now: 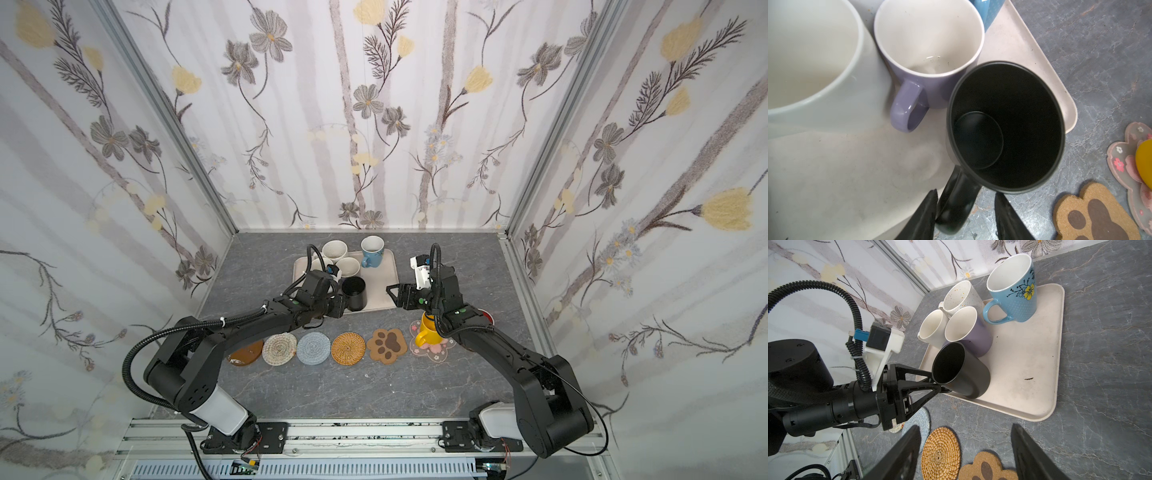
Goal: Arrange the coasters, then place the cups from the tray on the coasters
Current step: 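Close the left gripper on the black mug's handle, then lift the black mug off the tray with the left gripper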
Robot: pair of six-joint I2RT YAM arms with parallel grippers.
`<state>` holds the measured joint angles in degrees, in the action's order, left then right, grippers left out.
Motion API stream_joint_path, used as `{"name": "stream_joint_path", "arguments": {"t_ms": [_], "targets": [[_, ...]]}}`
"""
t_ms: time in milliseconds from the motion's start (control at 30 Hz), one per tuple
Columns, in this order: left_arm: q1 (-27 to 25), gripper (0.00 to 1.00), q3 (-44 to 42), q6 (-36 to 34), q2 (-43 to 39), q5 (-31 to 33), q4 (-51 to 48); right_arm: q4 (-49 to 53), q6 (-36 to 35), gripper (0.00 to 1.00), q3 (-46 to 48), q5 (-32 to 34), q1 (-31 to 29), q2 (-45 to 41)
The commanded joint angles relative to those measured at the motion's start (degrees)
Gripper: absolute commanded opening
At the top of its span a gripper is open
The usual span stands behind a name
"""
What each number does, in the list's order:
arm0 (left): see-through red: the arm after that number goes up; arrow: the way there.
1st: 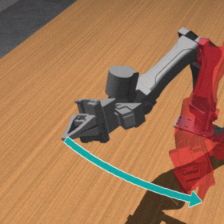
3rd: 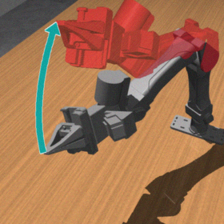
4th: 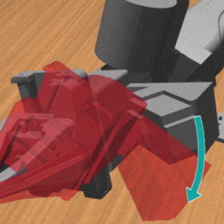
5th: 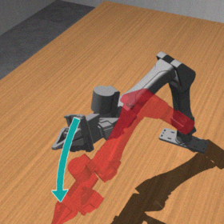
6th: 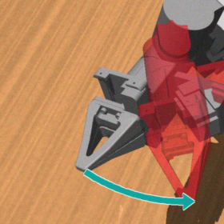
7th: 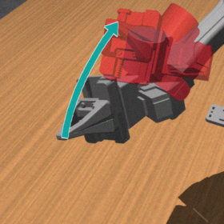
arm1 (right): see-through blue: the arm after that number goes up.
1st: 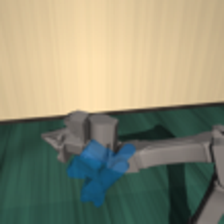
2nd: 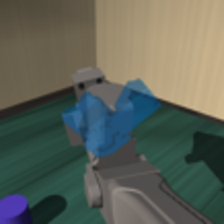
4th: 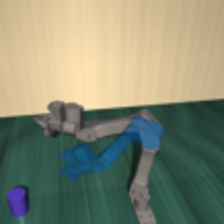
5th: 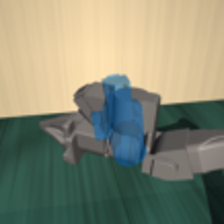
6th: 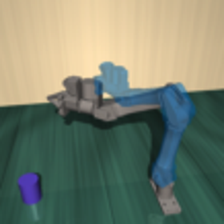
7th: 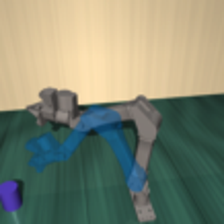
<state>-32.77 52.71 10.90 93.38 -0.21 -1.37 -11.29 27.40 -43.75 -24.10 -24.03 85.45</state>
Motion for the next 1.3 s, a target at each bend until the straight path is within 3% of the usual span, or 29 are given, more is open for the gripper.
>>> {"name": "stream_joint_path", "arguments": {"t_ms": [0, 467, 1000, 1267], "targets": [[-0.35, 0.42, 0.55, -0.57, 0.96, 0.12, 0.83, -2.69, 0.00, 0.70, 0.15, -0.43, -0.05, -0.04], [-0.68, 0.19, 0.71, -1.92, 1.72, -0.21, 1.37, -2.94, 0.20, 0.68, 0.15, -0.59, -0.02, 0.61], [-1.43, 0.10, 1.98, -2.59, 1.30, -0.22, 1.37, -2.69, 0.20, 0.68, 0.11, -0.45, 0.04, -0.06], [-2.43, 0.00, 3.75, -3.73, 1.44, 0.34, 1.37, -2.60, 0.19, 0.68, 0.15, -0.40, 0.12, -0.37]]}}
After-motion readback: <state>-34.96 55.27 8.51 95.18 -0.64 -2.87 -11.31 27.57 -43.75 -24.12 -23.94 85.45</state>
